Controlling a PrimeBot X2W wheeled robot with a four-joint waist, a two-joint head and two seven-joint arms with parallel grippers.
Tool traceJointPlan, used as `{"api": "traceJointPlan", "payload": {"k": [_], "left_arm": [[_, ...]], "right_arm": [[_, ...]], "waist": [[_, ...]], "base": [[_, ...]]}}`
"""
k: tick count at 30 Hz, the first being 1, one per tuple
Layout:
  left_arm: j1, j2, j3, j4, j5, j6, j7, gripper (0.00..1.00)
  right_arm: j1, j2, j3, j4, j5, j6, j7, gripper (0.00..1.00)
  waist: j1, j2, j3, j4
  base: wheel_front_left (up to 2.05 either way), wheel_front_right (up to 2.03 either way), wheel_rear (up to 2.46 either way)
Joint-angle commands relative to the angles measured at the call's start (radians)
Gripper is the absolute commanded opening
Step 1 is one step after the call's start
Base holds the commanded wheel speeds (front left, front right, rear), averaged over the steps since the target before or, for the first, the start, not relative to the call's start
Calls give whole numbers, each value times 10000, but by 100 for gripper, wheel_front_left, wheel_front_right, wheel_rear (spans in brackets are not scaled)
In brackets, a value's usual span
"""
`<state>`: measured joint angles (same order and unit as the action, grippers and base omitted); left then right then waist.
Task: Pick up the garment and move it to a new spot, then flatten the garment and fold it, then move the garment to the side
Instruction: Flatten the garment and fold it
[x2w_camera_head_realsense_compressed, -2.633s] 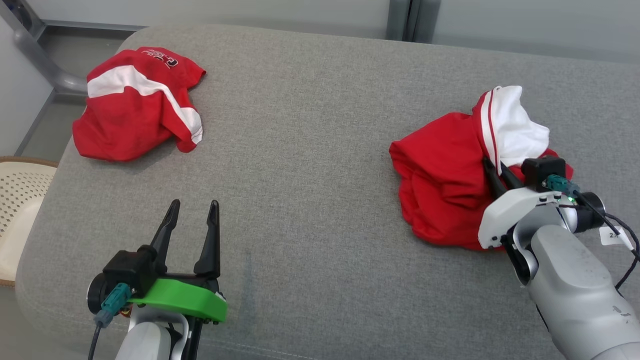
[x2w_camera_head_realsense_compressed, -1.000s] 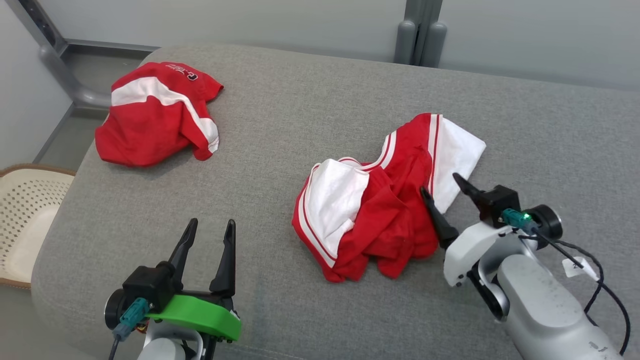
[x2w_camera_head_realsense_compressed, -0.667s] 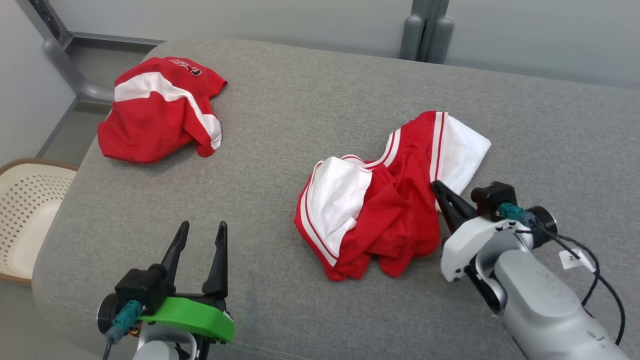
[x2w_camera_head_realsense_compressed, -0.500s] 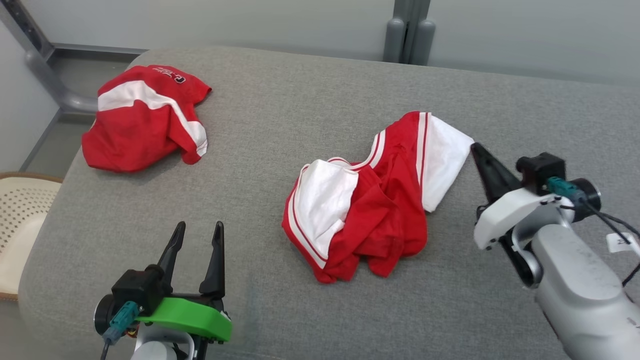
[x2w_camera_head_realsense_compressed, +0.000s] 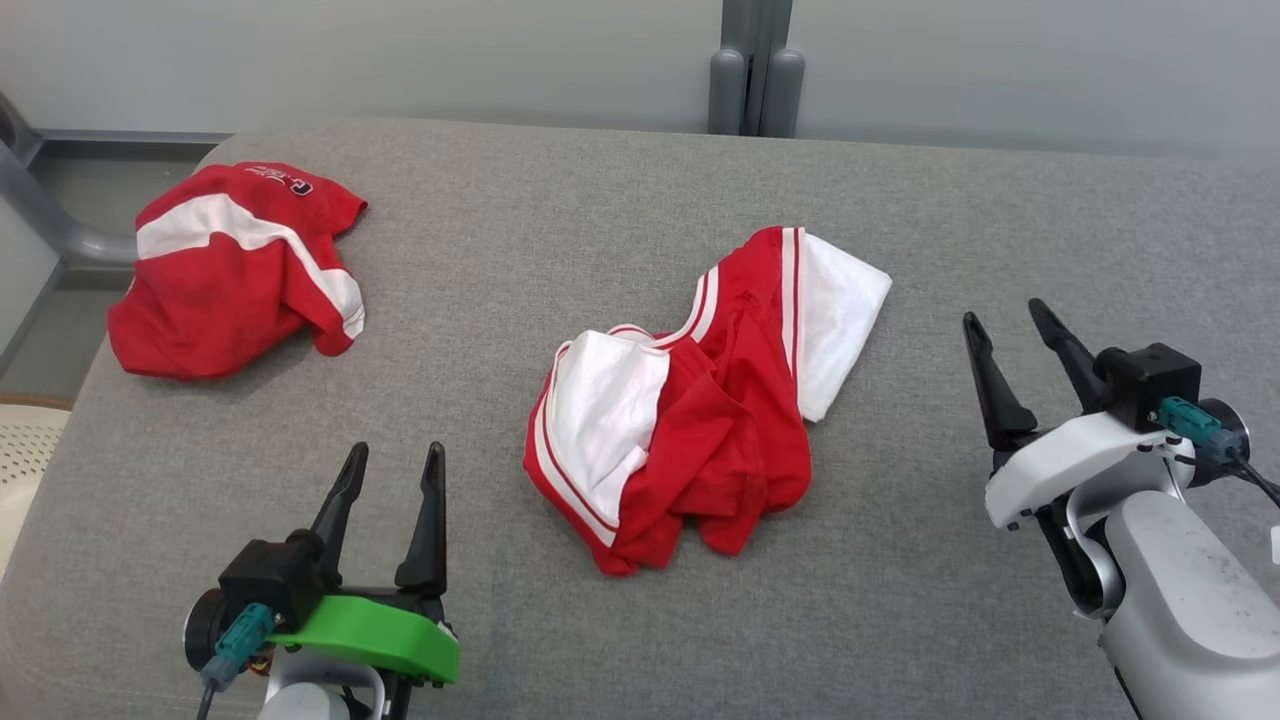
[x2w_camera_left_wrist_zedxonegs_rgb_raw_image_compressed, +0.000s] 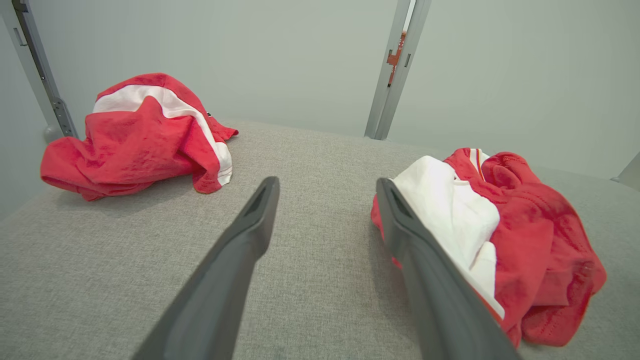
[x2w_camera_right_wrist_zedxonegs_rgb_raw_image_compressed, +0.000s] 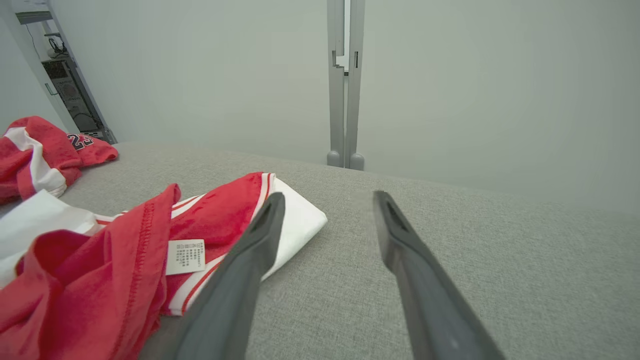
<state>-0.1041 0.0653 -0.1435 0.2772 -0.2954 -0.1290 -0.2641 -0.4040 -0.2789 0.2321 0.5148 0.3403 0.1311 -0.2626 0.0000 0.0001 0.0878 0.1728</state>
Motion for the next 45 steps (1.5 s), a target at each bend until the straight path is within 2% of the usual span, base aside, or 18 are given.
{"api": "traceJointPlan", "payload": {"k": [1,13,23,31,45], "left_arm": [[102,96,94,-42,107,-30,-3,100],[566,227,1055,-295,439,-30,-3,100],[943,301,1430,-481,695,-30,-3,100],[1178,371,1601,-618,766,-30,-3,100],[1240,371,1629,-596,813,-30,-4,100]], "right_arm": [[161,31,-118,-188,-84,-7,-31,100],[1997,360,-1206,-2681,-423,-7,-32,100],[4081,668,-1765,-4181,-359,-5,-32,100],[4966,1050,-1905,-4403,-388,-5,-31,100],[5048,1246,-1741,-4230,-385,-5,-31,100]], "waist": [[0,-1,-28,-23],[0,-1,-374,-563],[0,-1,-731,-1011],[0,-1,-904,-1121],[0,-1,-960,-976]], "base": [[0,0,0],[0,0,0],[0,0,0],[0,0,0],[0,0,0]]}}
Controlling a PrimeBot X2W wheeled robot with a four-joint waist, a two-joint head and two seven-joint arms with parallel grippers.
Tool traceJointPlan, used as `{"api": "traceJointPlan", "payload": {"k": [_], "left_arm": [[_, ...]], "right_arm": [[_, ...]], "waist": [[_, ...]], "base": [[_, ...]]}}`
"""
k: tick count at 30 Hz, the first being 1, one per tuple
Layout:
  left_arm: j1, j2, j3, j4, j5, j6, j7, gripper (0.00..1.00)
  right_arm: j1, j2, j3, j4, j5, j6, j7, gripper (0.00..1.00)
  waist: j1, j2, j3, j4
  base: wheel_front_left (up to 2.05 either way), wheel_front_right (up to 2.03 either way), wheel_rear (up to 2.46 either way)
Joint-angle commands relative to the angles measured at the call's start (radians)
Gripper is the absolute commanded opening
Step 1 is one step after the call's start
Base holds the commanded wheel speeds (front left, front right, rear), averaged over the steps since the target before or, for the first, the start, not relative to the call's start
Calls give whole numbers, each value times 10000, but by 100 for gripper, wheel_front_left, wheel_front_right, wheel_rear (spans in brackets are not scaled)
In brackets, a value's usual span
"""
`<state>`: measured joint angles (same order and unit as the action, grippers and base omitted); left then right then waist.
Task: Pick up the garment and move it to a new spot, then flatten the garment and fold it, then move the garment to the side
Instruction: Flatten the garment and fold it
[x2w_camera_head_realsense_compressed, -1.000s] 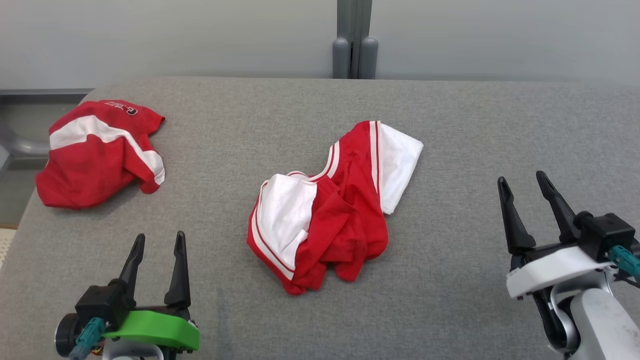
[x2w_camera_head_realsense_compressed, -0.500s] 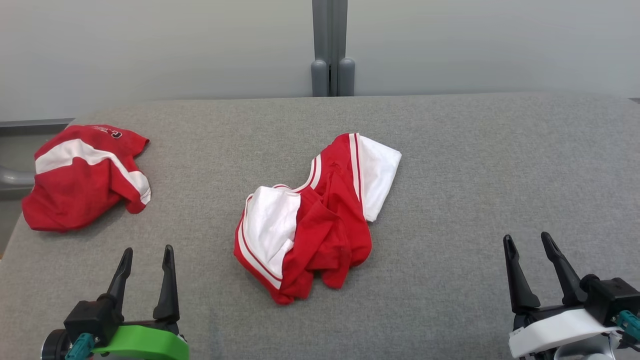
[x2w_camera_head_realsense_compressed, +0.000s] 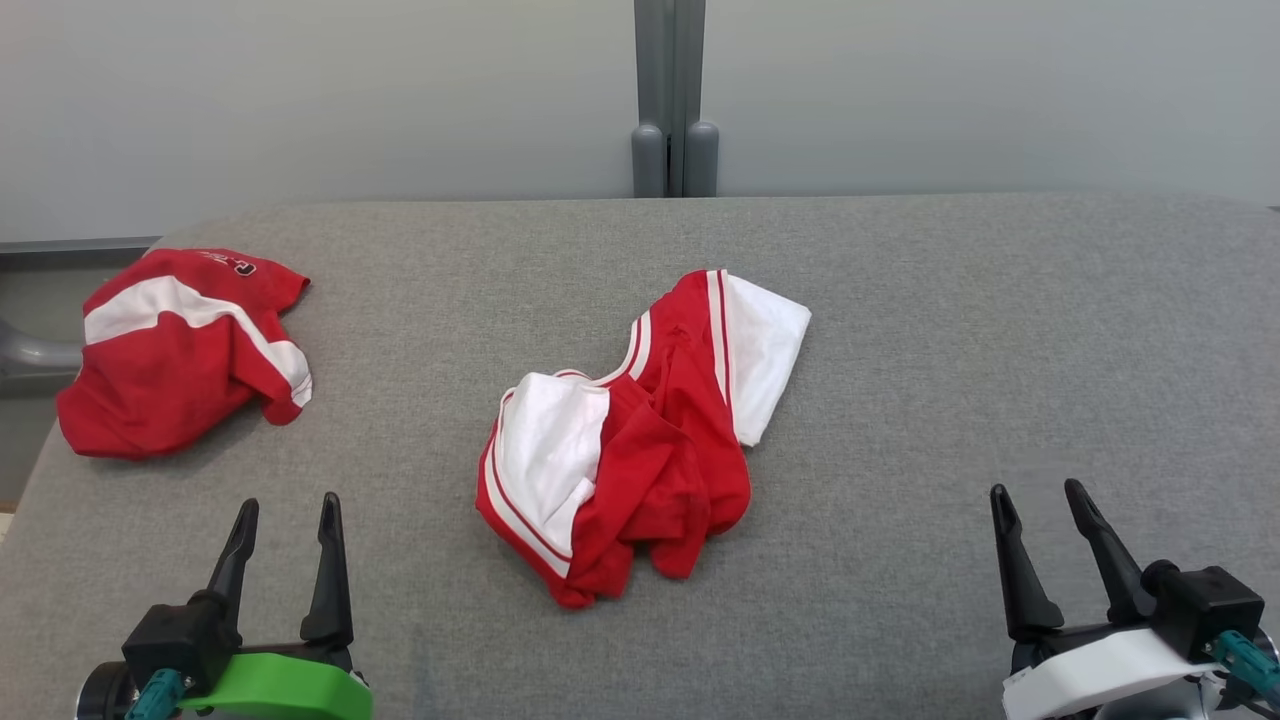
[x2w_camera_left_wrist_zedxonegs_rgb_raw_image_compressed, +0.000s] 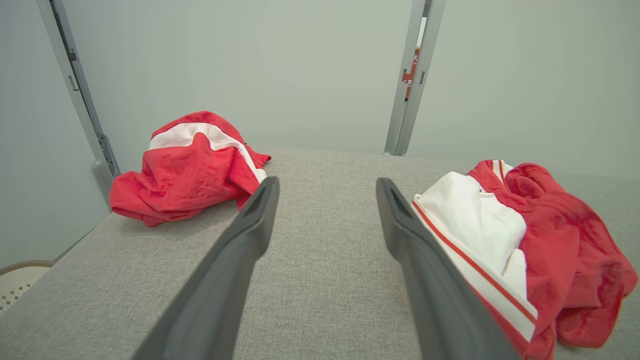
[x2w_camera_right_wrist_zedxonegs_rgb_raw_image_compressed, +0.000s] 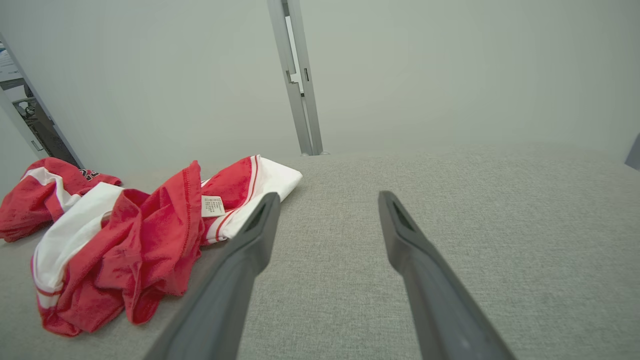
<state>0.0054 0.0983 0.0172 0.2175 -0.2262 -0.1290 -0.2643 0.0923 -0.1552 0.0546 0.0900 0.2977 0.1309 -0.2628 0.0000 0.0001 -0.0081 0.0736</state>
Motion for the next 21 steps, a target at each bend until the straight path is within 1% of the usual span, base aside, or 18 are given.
{"api": "traceJointPlan", "payload": {"k": [1,6,11,16,21], "left_arm": [[144,31,17,3,122,-30,-1,100],[58,-46,-104,12,123,-30,0,100],[-232,-110,-295,42,73,-30,0,100],[-468,-168,-489,106,5,-30,0,100],[-706,-272,-721,175,-66,-30,0,100]], "right_arm": [[65,9,84,29,52,-3,-29,100],[-488,-157,580,154,36,-3,-31,100],[-1672,-389,1372,682,-35,-3,-29,100],[-3195,-586,2288,1973,-95,-5,10,100],[-4776,-553,2918,3505,32,-3,221,100]], "waist": [[0,-1,-1,34],[0,-1,93,252],[0,-1,361,631],[0,-1,653,1161],[0,-1,1012,1811]], "base": [[0,0,0],[0,0,0],[0,0,0],[0,0,0],[0,0,0]]}}
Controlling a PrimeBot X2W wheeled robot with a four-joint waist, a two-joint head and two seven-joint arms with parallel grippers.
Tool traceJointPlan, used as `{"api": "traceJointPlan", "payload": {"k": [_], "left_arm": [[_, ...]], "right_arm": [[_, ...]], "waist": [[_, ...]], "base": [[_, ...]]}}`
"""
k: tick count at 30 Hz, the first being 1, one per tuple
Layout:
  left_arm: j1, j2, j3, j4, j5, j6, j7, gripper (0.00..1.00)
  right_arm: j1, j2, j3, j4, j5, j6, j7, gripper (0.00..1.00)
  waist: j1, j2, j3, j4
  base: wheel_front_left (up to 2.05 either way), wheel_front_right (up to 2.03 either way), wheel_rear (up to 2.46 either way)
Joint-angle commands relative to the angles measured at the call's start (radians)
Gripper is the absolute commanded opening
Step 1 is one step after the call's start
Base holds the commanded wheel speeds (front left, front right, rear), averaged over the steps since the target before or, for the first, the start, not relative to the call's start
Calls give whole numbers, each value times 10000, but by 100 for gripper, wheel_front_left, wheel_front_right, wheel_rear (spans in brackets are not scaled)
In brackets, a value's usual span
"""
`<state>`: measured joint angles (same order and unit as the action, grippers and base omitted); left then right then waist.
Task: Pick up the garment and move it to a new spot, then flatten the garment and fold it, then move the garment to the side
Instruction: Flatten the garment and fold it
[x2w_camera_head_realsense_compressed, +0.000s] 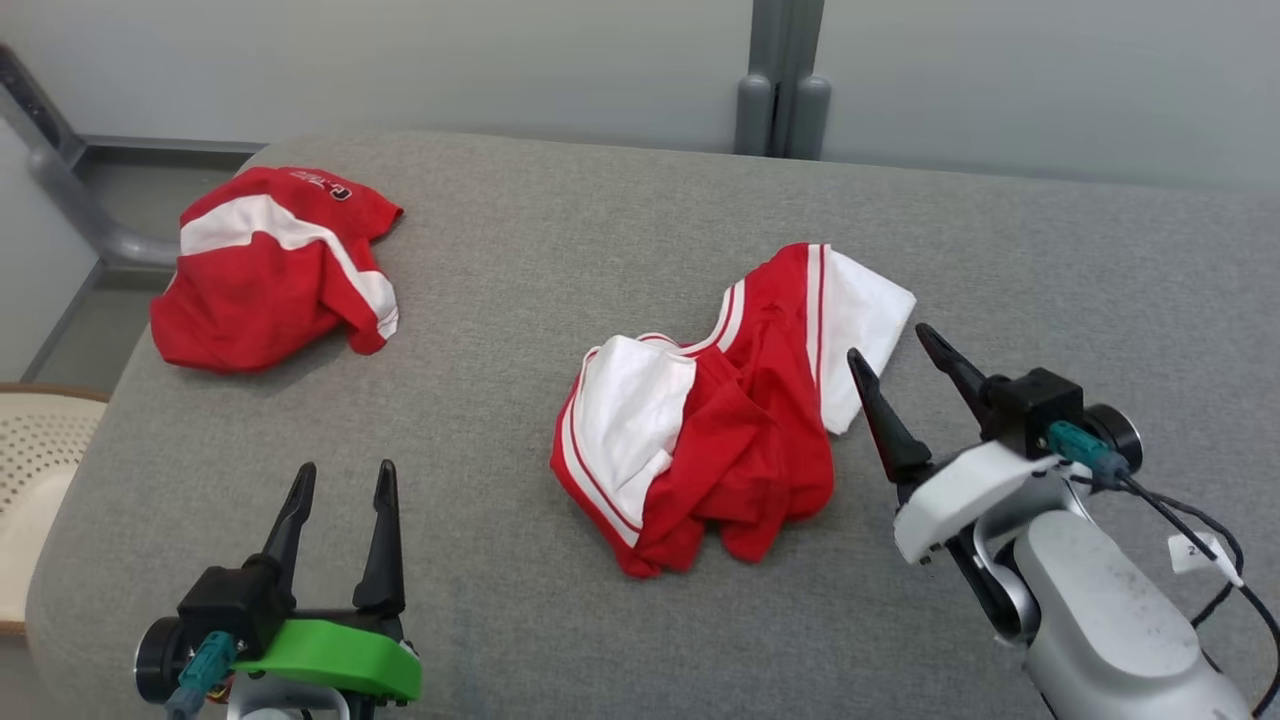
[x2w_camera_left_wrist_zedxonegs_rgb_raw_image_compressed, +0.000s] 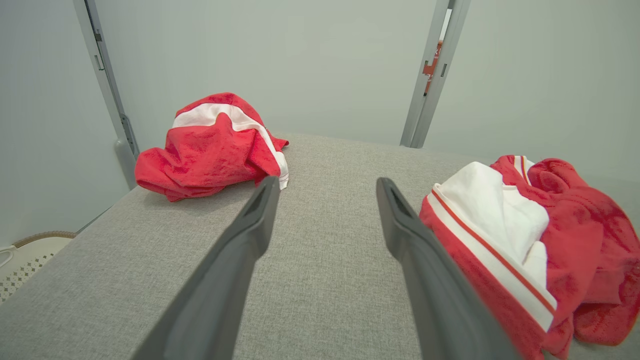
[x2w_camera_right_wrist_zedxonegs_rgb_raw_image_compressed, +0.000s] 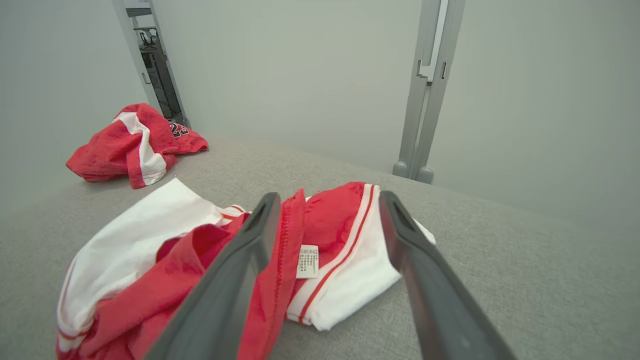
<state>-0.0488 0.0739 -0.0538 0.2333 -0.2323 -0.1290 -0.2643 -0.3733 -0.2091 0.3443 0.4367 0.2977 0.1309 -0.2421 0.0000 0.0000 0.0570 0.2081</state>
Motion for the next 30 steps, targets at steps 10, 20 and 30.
{"api": "traceJointPlan", "payload": {"k": [10,20,30], "left_arm": [[-491,-173,-383,154,-204,-30,-2,100],[-435,-224,-256,176,-217,-30,-2,100],[-253,-224,-15,119,-107,-30,-2,100]], "right_arm": [[-1985,-100,1206,2999,1006,-5,355,100],[-1865,-11,2358,3796,2758,-5,74,0],[-1921,-783,1613,2436,2756,-5,-235,0]], "waist": [[0,0,889,1530],[0,0,904,1494],[0,0,732,684]], "base": [[0,0,0],[0,0,0],[0,0,0]]}}
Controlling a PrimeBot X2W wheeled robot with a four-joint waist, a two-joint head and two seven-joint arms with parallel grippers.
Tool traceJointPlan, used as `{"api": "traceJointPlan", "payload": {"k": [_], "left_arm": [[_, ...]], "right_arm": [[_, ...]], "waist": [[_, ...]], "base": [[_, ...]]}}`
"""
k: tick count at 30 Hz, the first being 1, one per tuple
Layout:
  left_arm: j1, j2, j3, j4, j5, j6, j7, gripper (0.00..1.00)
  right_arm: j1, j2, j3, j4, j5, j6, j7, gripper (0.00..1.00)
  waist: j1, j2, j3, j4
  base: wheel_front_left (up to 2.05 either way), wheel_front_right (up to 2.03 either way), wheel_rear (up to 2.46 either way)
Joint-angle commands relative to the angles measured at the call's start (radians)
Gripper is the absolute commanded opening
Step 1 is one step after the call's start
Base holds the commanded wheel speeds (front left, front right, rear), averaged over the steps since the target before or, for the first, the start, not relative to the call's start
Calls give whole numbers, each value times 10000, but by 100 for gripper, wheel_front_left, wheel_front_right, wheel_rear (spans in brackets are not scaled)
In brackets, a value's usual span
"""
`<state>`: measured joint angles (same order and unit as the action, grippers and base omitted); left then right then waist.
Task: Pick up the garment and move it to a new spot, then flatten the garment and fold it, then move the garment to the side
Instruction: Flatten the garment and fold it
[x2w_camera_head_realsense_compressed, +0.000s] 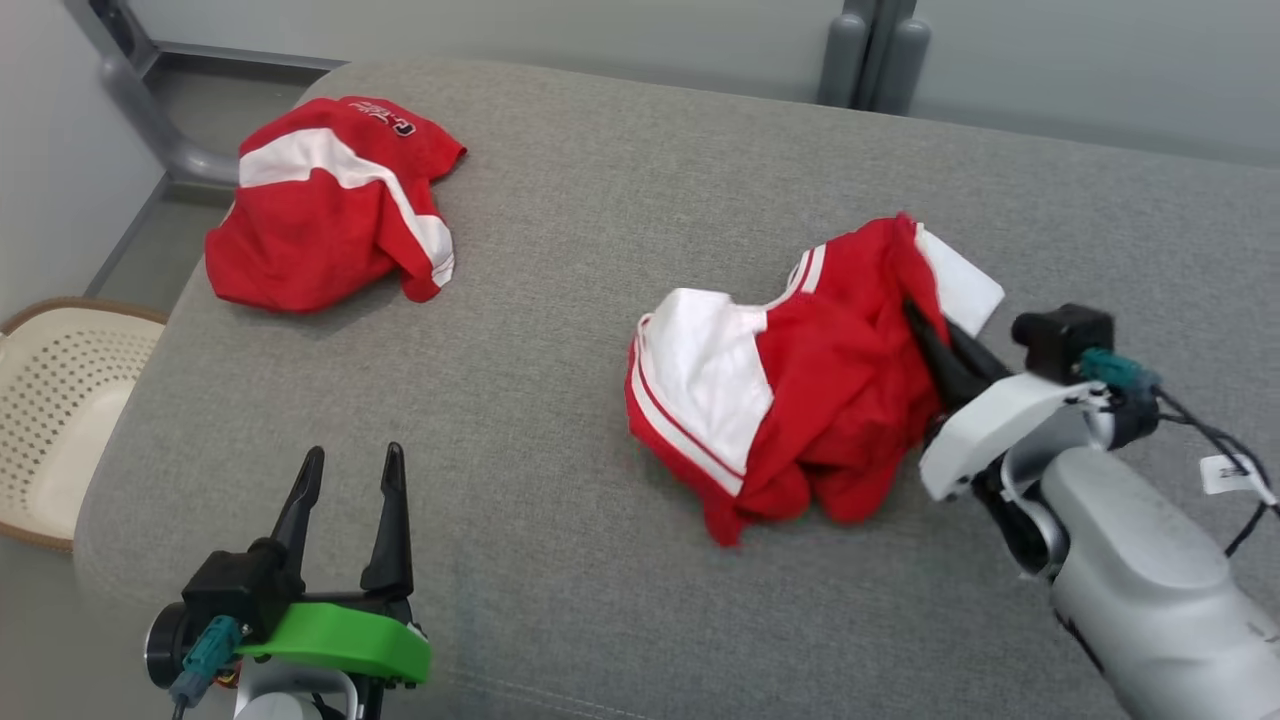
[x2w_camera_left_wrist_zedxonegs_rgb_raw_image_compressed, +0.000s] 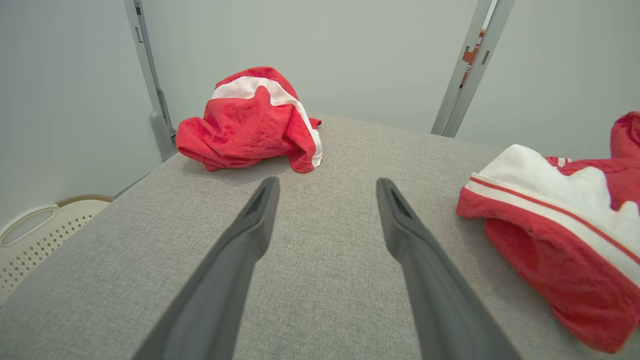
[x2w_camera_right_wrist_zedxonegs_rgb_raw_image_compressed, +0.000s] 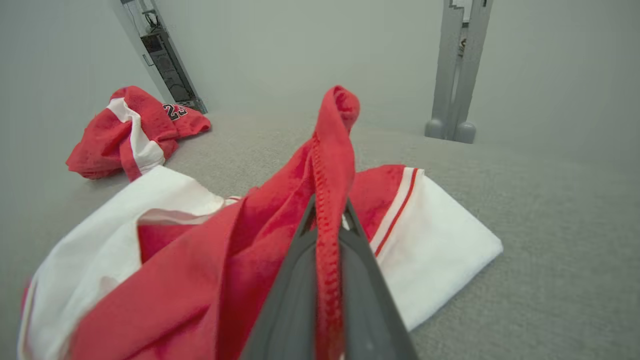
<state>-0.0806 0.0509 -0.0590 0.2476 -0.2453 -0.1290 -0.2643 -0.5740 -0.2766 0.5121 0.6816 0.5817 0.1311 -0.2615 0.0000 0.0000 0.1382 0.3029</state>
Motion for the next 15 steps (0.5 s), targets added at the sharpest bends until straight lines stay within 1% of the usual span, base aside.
{"api": "traceJointPlan", "payload": {"k": [1,5,9,12,15], "left_arm": [[105,6,81,-33,52,-30,-2,100],[164,6,167,-62,107,-30,-2,100],[112,7,107,-53,125,-30,-2,100],[90,6,58,-29,124,-30,0,100],[113,6,42,-8,130,-30,-2,100]], "right_arm": [[315,-196,-408,-341,-233,-7,-41,0],[1060,-422,-1731,-1485,-659,-7,-39,0],[2097,-676,-2926,-2246,-914,-7,-41,0],[2834,-677,-3857,-2451,-884,-7,-41,0],[3593,-562,-4747,-2200,-853,-7,-42,0]], "waist": [[0,0,-107,-395],[0,0,-219,-875],[0,0,-282,-1207],[0,0,-313,-1357],[0,0,-341,-1448]], "base": [[0,0,0],[0,0,0],[0,0,0],[0,0,0],[0,0,0]]}}
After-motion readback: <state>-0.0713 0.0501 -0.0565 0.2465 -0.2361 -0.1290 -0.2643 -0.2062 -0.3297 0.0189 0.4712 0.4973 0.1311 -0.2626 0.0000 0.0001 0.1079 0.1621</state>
